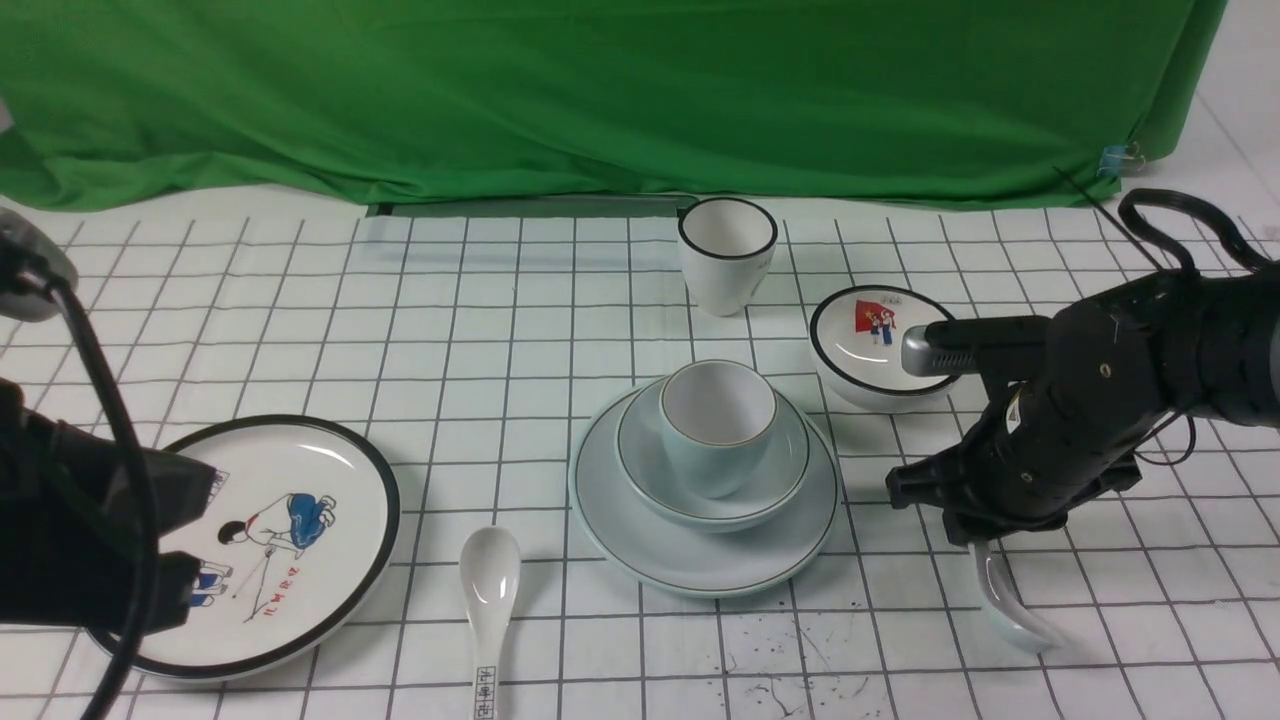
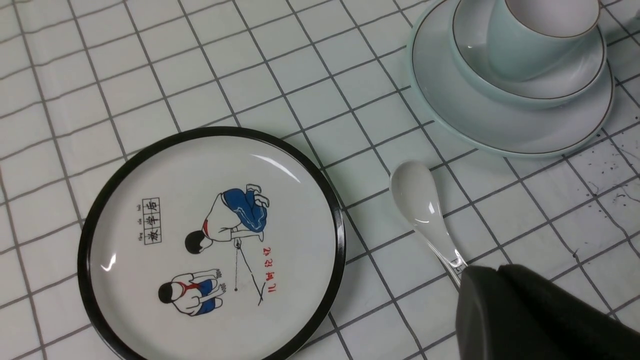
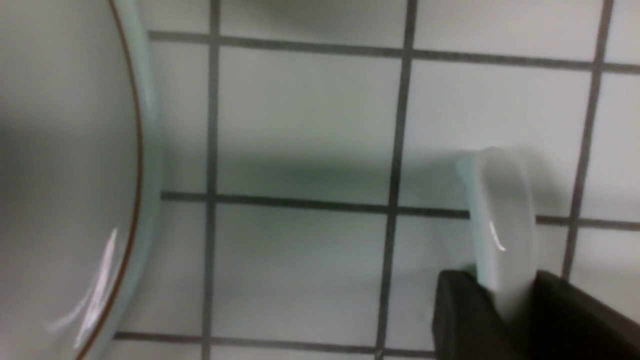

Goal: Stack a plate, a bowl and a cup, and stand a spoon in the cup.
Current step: Use the right arm to grab a blue soup spoon, then use the right arm to put the blue soup spoon into the blue teacup in the middle

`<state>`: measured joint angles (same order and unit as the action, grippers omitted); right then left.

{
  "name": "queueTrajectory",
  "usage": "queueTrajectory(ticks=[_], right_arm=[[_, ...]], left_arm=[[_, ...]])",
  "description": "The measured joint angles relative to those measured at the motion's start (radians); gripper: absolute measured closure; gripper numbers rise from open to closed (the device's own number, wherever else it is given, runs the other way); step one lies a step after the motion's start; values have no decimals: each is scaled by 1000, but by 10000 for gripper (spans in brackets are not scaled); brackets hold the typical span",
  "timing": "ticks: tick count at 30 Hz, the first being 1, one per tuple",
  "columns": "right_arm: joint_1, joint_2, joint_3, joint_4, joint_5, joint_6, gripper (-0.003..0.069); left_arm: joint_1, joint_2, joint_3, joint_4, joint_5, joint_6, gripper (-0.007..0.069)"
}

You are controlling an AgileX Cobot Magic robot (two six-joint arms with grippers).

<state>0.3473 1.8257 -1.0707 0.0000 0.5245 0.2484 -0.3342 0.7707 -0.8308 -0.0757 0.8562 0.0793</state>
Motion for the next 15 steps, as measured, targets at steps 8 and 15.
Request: queueTrajectory(ticks=[8,15], right_arm=[[64,-193,0,0,-96,-70,491],[178,-306,-1,0,-359,-93,491]], left_arm=[[0,0,0,0,0,0,661],[0,0,0,0,0,1,661]])
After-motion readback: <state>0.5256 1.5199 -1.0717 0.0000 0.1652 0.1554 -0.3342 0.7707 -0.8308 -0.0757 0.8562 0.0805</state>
